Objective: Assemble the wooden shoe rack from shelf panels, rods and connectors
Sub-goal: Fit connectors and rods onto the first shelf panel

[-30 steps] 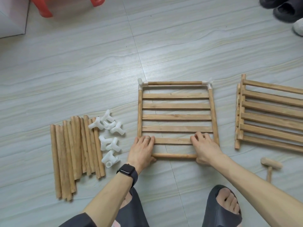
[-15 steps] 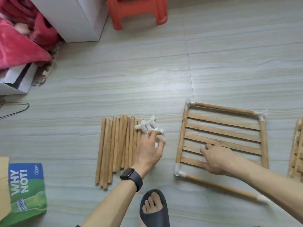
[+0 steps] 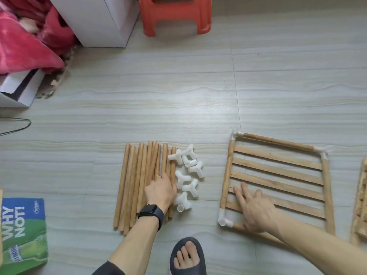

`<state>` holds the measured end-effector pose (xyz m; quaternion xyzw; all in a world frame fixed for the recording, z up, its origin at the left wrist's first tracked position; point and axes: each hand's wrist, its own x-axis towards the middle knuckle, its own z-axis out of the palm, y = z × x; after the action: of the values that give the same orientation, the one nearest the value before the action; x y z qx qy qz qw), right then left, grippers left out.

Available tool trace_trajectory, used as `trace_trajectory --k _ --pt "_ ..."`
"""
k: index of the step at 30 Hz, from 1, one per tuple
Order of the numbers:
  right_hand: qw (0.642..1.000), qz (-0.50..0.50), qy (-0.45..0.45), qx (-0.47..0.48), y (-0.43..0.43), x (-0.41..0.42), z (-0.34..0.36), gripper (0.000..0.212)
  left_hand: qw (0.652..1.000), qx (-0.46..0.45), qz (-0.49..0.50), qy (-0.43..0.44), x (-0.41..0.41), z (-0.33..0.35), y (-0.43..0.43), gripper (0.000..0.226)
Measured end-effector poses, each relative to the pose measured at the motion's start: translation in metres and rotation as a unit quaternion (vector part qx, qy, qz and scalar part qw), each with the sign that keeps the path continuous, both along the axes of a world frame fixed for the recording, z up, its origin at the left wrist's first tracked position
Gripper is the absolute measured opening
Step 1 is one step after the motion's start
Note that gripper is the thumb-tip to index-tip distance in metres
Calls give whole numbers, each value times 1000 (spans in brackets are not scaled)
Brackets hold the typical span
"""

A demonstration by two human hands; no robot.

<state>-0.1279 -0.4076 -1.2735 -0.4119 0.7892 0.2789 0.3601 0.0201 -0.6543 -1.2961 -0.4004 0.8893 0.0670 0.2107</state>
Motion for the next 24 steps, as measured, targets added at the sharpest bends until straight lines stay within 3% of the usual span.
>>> trace_trajectory --k 7,11,15,19,24 --pt "1000 20 -9 7 2 -2 0 91 997 -36 -36 -59 -11 -3 0 41" --pt "999 30 -11 17 2 -2 4 90 991 -37 -78 -98 -24 -4 0 24" --pt "999 39 -4 15 3 -2 7 95 994 -23 -60 -93 -32 -2 -4 14" --pt "998 57 4 4 5 -1 6 99 994 -35 -51 -93 -36 -1 -4 25" --pt "998 60 8 -6 7 -2 3 102 988 -53 -67 -132 -39 -3 0 15"
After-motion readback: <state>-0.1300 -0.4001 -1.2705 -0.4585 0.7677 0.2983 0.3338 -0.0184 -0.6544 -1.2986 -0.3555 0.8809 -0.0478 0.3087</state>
